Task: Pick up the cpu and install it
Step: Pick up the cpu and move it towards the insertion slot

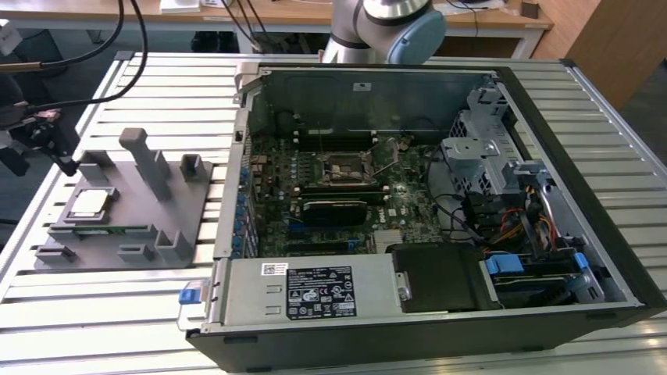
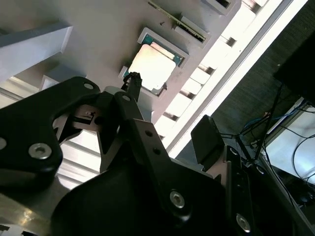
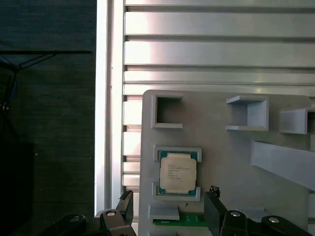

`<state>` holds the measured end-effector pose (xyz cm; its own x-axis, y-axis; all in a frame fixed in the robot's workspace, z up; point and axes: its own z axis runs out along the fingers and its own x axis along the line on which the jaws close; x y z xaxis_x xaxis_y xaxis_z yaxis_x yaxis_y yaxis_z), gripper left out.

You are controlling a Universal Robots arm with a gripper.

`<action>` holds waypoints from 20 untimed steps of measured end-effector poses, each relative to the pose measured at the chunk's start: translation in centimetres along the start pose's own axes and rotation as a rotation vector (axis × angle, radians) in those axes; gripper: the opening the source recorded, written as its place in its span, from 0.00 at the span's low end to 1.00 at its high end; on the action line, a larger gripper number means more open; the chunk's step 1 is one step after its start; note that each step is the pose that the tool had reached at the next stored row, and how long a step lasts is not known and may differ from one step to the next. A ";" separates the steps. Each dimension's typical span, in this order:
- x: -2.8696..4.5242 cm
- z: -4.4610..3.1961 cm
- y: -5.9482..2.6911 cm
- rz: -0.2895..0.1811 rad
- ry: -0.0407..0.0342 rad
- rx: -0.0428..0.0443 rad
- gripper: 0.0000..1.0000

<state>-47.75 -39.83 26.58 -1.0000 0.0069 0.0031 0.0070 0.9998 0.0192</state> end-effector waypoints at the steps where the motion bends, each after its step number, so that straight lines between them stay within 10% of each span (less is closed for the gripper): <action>1: -0.01 0.18 -0.02 0.000 -0.0001 0.0001 0.68; 9: -0.48 1.47 -0.13 0.000 -0.0004 -0.0023 0.68; 13: -0.54 1.84 -0.30 0.000 -0.0004 -0.0262 0.68; 20: -0.64 2.53 -0.43 0.000 -0.0087 -0.0249 0.68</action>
<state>-47.13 -40.22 24.05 -1.0000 0.0068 -0.0057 0.0065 0.9990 0.0441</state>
